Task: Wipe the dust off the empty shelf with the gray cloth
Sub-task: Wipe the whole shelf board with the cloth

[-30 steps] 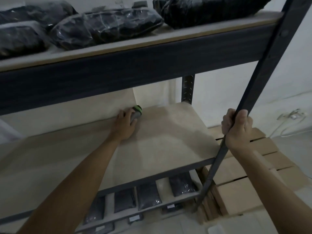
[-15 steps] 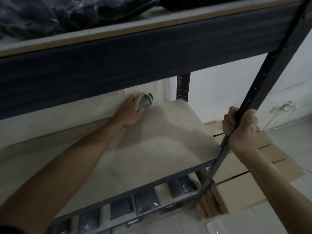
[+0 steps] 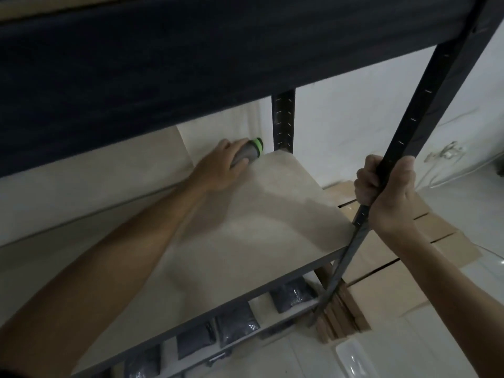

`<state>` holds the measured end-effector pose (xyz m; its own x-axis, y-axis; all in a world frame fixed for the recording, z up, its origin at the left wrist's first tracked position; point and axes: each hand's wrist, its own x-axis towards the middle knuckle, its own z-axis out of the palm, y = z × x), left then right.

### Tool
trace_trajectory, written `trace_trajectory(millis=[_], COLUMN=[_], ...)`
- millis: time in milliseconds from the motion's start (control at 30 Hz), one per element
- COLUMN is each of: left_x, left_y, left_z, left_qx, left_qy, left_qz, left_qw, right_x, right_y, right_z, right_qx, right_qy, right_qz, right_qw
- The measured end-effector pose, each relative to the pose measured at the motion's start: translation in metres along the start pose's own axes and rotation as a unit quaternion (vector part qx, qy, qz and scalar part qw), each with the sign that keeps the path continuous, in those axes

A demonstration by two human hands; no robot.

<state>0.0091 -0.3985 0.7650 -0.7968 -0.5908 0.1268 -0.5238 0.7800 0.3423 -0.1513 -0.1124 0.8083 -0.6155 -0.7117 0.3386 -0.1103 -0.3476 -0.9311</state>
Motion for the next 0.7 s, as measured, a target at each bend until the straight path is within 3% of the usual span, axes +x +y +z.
trace_trajectory(millis=[133,233,400,500,633,700], left_x=[0.034,0.028,-0.021,-0.010,0.036,0.044], left_y=[-0.007,0.000,0.034,0.040,0.028,0.026], left_z=[0.029,0.040,0.048,0.034,0.022,0.031], left_qx=[0.026,0.024,0.061,0.039,0.006,-0.001], left_qy=[-0.041,-0.025,-0.040,-0.074,-0.009,-0.024], left_qz=[-0.060,-0.070,0.111,0.156,0.087,0.053], left_qw=[0.997,0.997,0.991,0.984,0.996,0.998], right_x=[0.002,0.002,-0.002,-0.002,-0.001,-0.002], right_y=[0.003,0.004,0.004,0.001,0.000,0.002], right_z=[-0.001,-0.003,-0.003,-0.002,0.000,-0.001], right_qx=[0.004,0.008,0.012,0.008,0.006,0.010], right_qy=[0.017,0.025,0.012,0.003,0.002,0.002], right_qz=[0.009,0.018,0.012,0.004,0.002,-0.001], right_qw=[1.000,0.999,1.000,1.000,1.000,1.000])
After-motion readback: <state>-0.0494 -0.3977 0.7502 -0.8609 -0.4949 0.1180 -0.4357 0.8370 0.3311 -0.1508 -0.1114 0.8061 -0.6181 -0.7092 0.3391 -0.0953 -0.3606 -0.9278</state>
